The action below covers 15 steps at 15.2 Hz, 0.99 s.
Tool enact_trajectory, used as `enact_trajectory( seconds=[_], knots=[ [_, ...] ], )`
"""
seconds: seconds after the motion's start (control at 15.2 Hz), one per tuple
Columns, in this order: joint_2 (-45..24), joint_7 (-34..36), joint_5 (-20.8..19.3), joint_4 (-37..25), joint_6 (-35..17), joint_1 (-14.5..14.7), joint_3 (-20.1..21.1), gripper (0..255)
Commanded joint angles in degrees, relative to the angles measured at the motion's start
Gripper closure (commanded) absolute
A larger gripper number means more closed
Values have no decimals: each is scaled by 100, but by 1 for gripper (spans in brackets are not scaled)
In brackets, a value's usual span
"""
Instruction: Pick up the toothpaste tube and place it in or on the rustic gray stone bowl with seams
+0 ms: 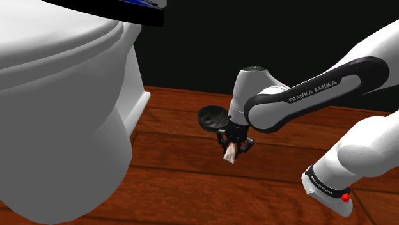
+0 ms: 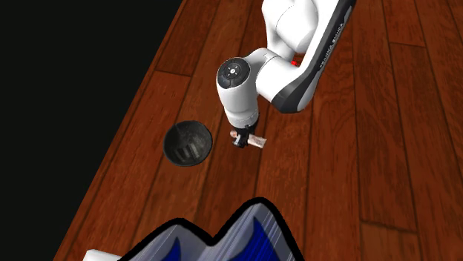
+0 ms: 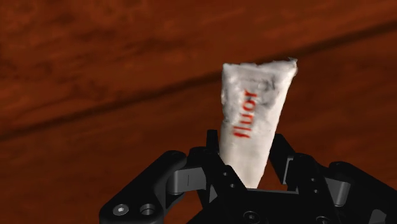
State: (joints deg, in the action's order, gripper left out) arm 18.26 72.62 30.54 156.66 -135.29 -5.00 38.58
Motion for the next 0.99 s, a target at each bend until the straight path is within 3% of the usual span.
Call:
enact_trajectory(
  seconds=[0.0, 0.92],
  knots=[
    [222, 0, 21, -39, 260, 39, -71, 255],
    [1189, 112, -136, -526, 1700, 126, -514, 255]
  ],
)
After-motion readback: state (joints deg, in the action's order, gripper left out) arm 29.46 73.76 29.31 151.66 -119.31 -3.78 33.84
